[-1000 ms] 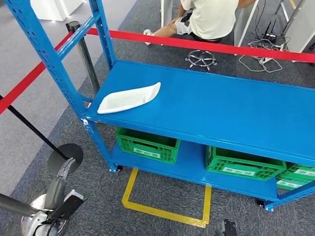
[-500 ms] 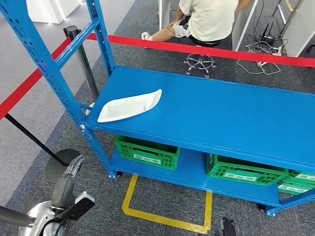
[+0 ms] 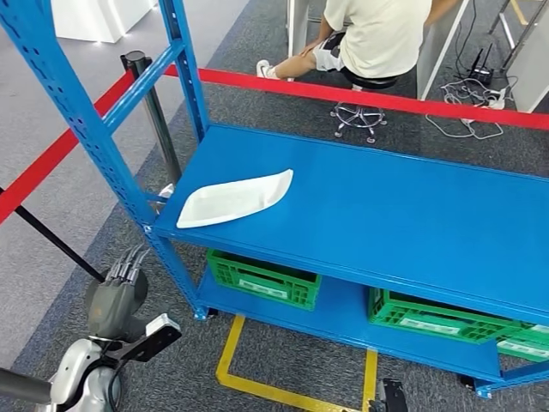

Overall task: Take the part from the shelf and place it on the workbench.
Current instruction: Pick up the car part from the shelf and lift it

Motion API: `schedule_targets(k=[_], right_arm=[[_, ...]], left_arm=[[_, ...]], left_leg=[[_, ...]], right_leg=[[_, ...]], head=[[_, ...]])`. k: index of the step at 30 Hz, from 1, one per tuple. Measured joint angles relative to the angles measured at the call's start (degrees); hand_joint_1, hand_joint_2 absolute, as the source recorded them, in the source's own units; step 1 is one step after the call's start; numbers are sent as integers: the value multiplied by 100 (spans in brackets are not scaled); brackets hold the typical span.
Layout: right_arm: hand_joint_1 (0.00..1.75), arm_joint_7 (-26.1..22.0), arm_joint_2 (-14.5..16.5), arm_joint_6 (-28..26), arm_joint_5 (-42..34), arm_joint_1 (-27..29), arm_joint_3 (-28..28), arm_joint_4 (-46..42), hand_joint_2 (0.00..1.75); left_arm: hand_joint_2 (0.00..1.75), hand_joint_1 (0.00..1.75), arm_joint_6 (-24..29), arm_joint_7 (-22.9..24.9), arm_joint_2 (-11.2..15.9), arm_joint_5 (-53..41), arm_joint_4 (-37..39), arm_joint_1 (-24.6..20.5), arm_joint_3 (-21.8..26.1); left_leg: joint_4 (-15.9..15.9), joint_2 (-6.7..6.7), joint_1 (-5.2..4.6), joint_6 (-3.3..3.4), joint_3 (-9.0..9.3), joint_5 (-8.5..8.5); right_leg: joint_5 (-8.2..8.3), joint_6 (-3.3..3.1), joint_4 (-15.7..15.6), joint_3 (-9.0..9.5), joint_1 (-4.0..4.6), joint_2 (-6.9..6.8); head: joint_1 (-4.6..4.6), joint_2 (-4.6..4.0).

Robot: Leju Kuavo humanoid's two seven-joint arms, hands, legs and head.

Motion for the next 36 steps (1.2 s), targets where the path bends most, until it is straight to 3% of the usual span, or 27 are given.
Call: schedule_targets(k=[3,4,6,7,8,9,11,13,16,18,20,22,23,24,26,28,33,34,36], right_arm=[[0,13,9,2,49,-17,-4,0,175],[0,16,14,2,63,-26,-5,1,175],[0,23,22,3,84,-40,-6,2,175],[0,31,26,4,94,-39,-6,2,175],[0,39,28,4,105,-36,-6,2,175],[0,50,31,4,120,-33,-6,2,175],[0,67,39,4,152,-36,-6,2,175],[0,80,45,5,175,-51,-5,2,175],[0,87,46,14,204,-65,-3,2,175],[0,93,50,22,231,-78,-1,2,175],[0,102,54,29,254,-104,1,3,175],[0,107,55,33,267,-116,1,5,175],[0,111,55,35,276,-118,1,6,175],[0,115,56,40,287,-121,1,8,175],[0,127,57,52,310,-144,2,9,175],[0,143,58,63,333,-175,4,10,175],[0,162,62,67,369,-227,6,21,175],[0,161,63,67,371,-245,7,22,175],[0,159,70,68,373,-280,7,22,175]], left_arm=[[175,0,99,318,45,-256,-361,-48,-334],[175,0,117,397,62,-298,-455,-74,-430],[175,0,141,490,93,-336,-591,-112,-573],[175,0,148,515,107,-346,-646,-119,-628],[175,0,152,539,121,-357,-704,-125,-673],[175,0,155,570,134,-368,-762,-140,-710],[175,0,153,663,154,-387,-874,-200,-761],[175,0,140,761,169,-394,-956,-282,-800],[175,0,79,909,182,-401,-1015,-353,-828],[175,0,-20,1039,187,-421,-1018,-431,-824],[175,0,-111,1139,196,-443,-1009,-532,-819],[175,0,-203,1220,206,-448,-977,-612,-813],[175,0,-264,1271,211,-449,-947,-647,-808],[175,0,-330,1326,217,-447,-905,-688,-801],[175,0,-450,1412,228,-423,-792,-786,-779],[175,0,-531,1445,235,-361,-664,-872,-748],[175,0,-627,1413,258,-202,-437,-972,-692],[175,0,-636,1411,263,-195,-404,-989,-685],[175,0,-668,1396,270,-177,-331,-1017,-684]], left_leg=[[178,21,23,-108,-86,-114],[435,31,28,-142,-222,-240],[1185,39,40,-194,-660,-537],[1489,40,51,-212,-867,-596],[1616,41,62,-228,-993,-541],[1529,42,74,-241,-1011,-369],[854,57,106,-271,-776,150],[217,54,123,-241,-506,394],[47,31,103,-87,-423,344],[35,30,108,4,-393,329],[29,35,107,77,-354,298],[30,38,80,117,-314,250],[30,35,66,127,-283,220],[30,29,54,130,-239,186],[30,15,42,115,-126,102],[36,-10,26,74,-58,30],[35,-103,55,-80,-83,-16],[160,-78,55,-111,-150,-86],[760,-5,50,-158,-496,-354]], right_leg=[[12,-90,-69,37,-30,-4],[7,-115,-87,60,-48,-8],[-24,-148,-94,86,-63,-12],[-43,-151,-94,102,-72,-9],[-66,-144,-93,126,-82,-2],[-92,-129,-93,160,-94,7],[-155,-72,-92,241,-113,23],[-239,7,-83,273,-98,35],[-297,111,-141,306,-91,32],[-383,165,-9,276,-102,14],[-665,182,606,-35,-101,-2],[-912,176,1368,-506,-96,-5],[-888,166,1542,-657,-92,-5],[-740,148,1492,-703,-86,-4],[-193,94,836,-522,-66,-4],[136,51,205,-277,-39,-4],[99,-60,-37,-120,-18,-65],[94,-88,-60,-89,-33,-89],[81,-126,-81,-53,-46,-147]], head=[[-13,0],[-24,0],[-38,0],[-40,0],[-40,0],[-40,0],[-44,0],[-62,0],[-51,1],[-26,1],[12,0],[26,0],[26,0],[26,0],[27,0],[20,0],[-16,1],[-31,1],[-57,0]])
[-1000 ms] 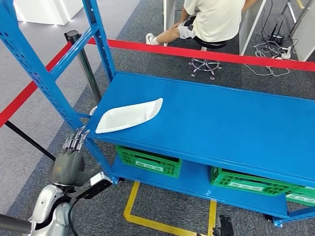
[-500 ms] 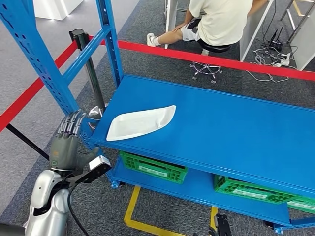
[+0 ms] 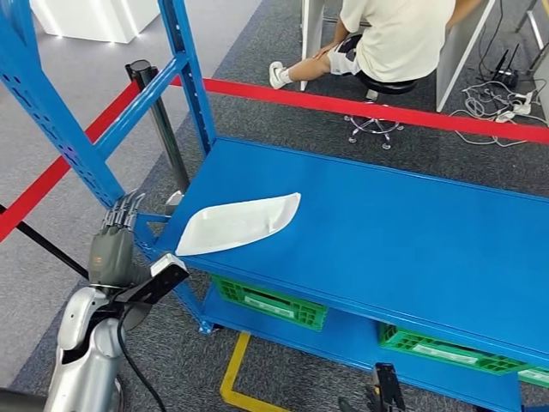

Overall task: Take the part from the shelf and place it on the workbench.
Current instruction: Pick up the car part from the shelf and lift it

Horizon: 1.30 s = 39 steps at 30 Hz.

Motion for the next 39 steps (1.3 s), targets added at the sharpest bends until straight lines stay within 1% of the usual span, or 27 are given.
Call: schedule_targets(k=[1,2,3,4,5,6,7,8,9,12,13,14,16,17,18,19,20,21,22,23,24,26,27,28,32,35,39], right_arm=[[0,1,3,2,3,-13,0,1,175],[0,1,6,4,9,-20,0,2,175],[0,1,8,11,17,-22,0,4,175],[0,1,13,19,26,-23,1,7,175],[0,1,19,29,37,-25,2,9,175],[0,1,25,39,49,-31,4,11,175],[0,0,30,45,62,-41,7,11,175],[0,-1,31,50,73,-53,9,11,175],[0,-2,31,52,80,-64,12,11,175],[0,-4,33,56,85,-72,22,13,175],[0,-5,33,57,87,-71,26,13,175],[0,-6,33,60,92,-71,30,14,175],[0,-8,33,66,106,-67,35,17,175],[0,-8,34,69,113,-64,37,20,175],[0,-8,34,72,119,-61,39,24,175],[0,-8,35,77,125,-60,40,26,175],[0,-8,36,83,129,-60,42,28,175],[0,-9,36,89,133,-62,43,28,175],[0,-10,36,96,138,-66,44,28,175],[0,-11,36,101,145,-69,45,28,175],[0,-12,39,108,155,-71,47,28,175],[0,-11,49,119,178,-76,50,30,175],[0,-9,53,123,188,-81,52,31,175],[0,-8,55,126,193,-86,56,32,175],[0,-3,60,129,203,-93,90,32,175],[0,5,67,136,227,-94,107,32,175],[0,24,80,153,267,-103,147,32,175]], left_arm=[[175,0,-28,-17,7,33,37,-9,-4],[175,0,-58,-40,20,84,69,-12,-8],[175,0,-95,-70,36,159,99,-12,-15],[175,0,-138,-113,57,262,130,-12,-28],[175,0,-182,-169,81,383,156,-12,-41],[175,0,-232,-234,108,517,180,-13,-55],[175,0,-280,-302,131,650,199,-15,-71],[175,0,-326,-363,154,760,218,-15,-88],[175,0,-364,-412,177,840,241,-13,-110],[175,0,-424,-484,236,951,311,-5,-160],[175,0,-436,-499,250,987,326,-1,-169],[175,0,-460,-524,265,1051,338,5,-181],[175,0,-536,-593,309,1243,358,32,-207],[175,0,-580,-627,339,1339,371,51,-216],[131,0,-610,-650,370,1414,386,73,-220],[87,0,-629,-669,398,1463,399,94,-222],[44,0,-636,-682,423,1495,409,114,-225],[0,0,-639,-691,443,1515,413,135,-226],[0,0,-642,-696,461,1526,418,156,-227],[0,0,-645,-698,480,1533,424,179,-227],[0,0,-645,-698,501,1534,434,200,-227],[0,0,-635,-697,560,1526,458,230,-226],[0,0,-626,-697,594,1513,472,235,-227],[0,0,-619,-696,627,1498,487,238,-228],[175,0,-601,-698,719,1446,546,238,-245],[175,0,-598,-755,789,1409,593,244,-313],[175,0,-625,-1024,924,1418,678,311,-579]], left_leg=[[389,21,2,-15,-236,-143],[692,32,7,-27,-428,-219],[832,38,12,-35,-535,-201],[746,41,21,-42,-524,-62],[460,42,33,-49,-400,144],[75,41,50,-63,-211,348],[-303,36,67,-64,-25,499],[-556,31,78,-54,103,564],[-685,27,80,-31,166,569],[-723,28,72,101,187,574],[-726,31,76,146,198,584],[-728,33,79,187,209,591],[-729,35,63,239,218,582],[-728,35,51,255,224,572],[-728,34,39,265,237,559],[-727,33,30,267,256,544],[-726,32,23,263,284,525],[-726,29,20,252,313,504],[-716,18,4,229,336,475],[-712,3,-5,204,352,452],[-699,-15,-16,188,357,433],[-703,-40,-17,213,358,428],[-714,-46,-16,233,362,432],[-740,-49,-12,240,370,440],[-816,-55,-8,135,404,454],[-825,-55,-8,107,409,461],[-825,-57,-9,102,416,464]], right_leg=[[-5,-10,-1,2,0,-27],[-8,-14,-1,3,-3,-44],[-9,-15,-1,4,-7,-50],[-7,-6,-1,8,-17,-48],[-4,13,0,14,-30,-42],[-1,45,4,13,-34,-35],[-16,85,23,-13,-31,-28],[-41,124,29,-31,-22,-24],[-66,158,24,-45,-11,-19],[-114,223,12,-21,-25,-4],[-185,240,126,-62,-30,6],[-316,254,369,-172,-33,23],[-669,266,1131,-562,-29,60],[-781,263,1474,-761,-28,71],[-783,253,1635,-879,-27,76],[-675,235,1573,-886,-25,76],[-477,212,1292,-779,-21,74],[-250,183,891,-597,-16,66],[-67,160,511,-415,-6,51],[57,148,235,-273,3,41],[125,157,91,-196,7,30],[157,204,45,-163,11,26],[159,216,40,-163,13,22],[147,212,41,-163,19,18],[127,152,42,-159,29,13],[124,138,41,-154,31,12],[130,134,23,-132,30,8]], head=[[-10,0],[-10,0],[-10,0],[-11,0],[-12,0],[-15,0],[-27,0],[-25,0],[-22,0],[5,0],[15,0],[27,0],[59,0],[69,0],[76,0],[78,0],[79,0],[79,0],[82,0],[82,0],[82,0],[77,0],[76,0],[75,0],[78,0],[79,0],[81,0]])
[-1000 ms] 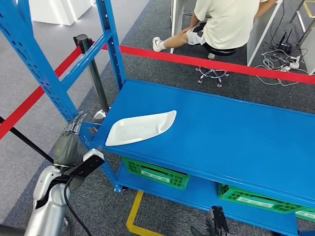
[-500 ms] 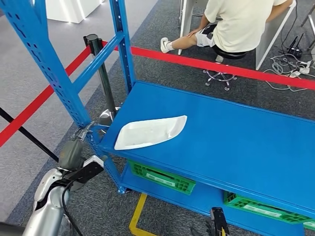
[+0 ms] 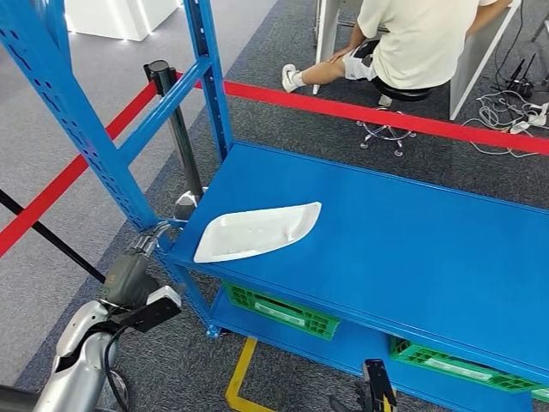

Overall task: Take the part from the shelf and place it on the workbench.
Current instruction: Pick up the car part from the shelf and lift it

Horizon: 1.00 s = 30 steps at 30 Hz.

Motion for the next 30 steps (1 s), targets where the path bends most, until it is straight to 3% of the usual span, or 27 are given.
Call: schedule_targets(k=[9,19,23,30], right_arm=[[0,20,39,13,30,-21,32,0,175],[0,20,41,13,26,-20,32,0,175],[0,17,41,13,17,-18,32,0,175],[0,5,41,11,-15,3,21,0,175]], left_arm=[[175,0,199,-264,153,-86,172,12,-1030],[175,0,335,-266,196,-191,248,-27,-1488],[175,0,544,-34,171,-328,247,-77,-1666],[175,0,823,798,-29,-988,250,-274,-1654]], left_leg=[[0,116,-1,11,26,-19],[-5,131,1,-1,32,-37],[-6,134,1,-1,33,-37],[-6,134,1,-1,34,-37]], right_leg=[[49,13,-43,1,-2,130],[37,5,-43,-6,1,144],[37,5,-43,-6,1,147],[37,6,-43,-5,1,147]], head=[[1,0],[0,0],[0,0],[1,0]])
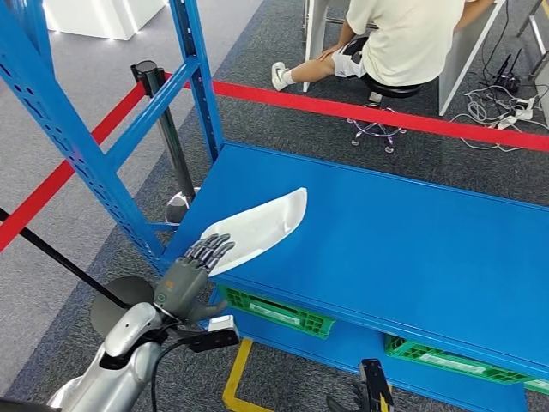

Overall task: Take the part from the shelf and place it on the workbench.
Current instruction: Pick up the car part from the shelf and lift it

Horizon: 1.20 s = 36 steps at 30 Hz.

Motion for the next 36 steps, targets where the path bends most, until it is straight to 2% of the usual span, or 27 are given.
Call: schedule_targets(k=[5,14,20,29,30,32,33,34,36], right_arm=[[0,2,11,1,19,4,-5,0,175],[0,14,15,-7,21,7,-10,0,175],[0,22,15,-4,49,7,-10,0,175],[0,60,17,13,133,-7,-9,0,175],[0,65,20,17,144,-11,-8,0,175],[0,80,26,27,167,-24,-1,0,175],[0,87,29,33,178,-33,5,0,175],[0,96,33,39,189,-44,10,0,175],[0,112,40,52,213,-68,16,0,175]], left_arm=[[175,0,130,349,-287,-496,84,-265,214],[175,0,198,592,-743,-746,165,-437,706],[175,0,136,610,-857,-758,242,-515,880],[175,0,-88,381,-915,-580,898,-728,1058],[175,5,-111,380,-920,-571,971,-753,1073],[175,35,-168,392,-929,-537,1132,-822,1097],[175,58,-191,398,-934,-513,1227,-863,1111],[175,96,-208,406,-938,-485,1323,-907,1127],[175,153,-216,421,-948,-434,1525,-1000,1171]], left_leg=[[0,0,0,0,0,0],[0,1,0,0,0,-1],[0,1,0,1,0,-1],[0,2,0,1,1,-1],[0,2,0,1,1,-1],[0,2,0,1,0,-1],[0,2,0,1,0,-1],[0,2,0,1,1,-1],[0,2,0,1,1,-1]], right_leg=[[1,0,0,1,0,0],[0,0,0,0,0,1],[0,0,0,0,0,1],[0,0,0,0,0,2],[0,0,0,0,0,2],[0,0,0,0,0,2],[0,0,0,0,0,2],[0,0,0,1,0,2],[0,0,0,1,0,2]], head=[[0,0],[-1,0],[-1,0],[-1,0],[-1,0],[-1,0],[-1,0],[-1,0],[0,0]])
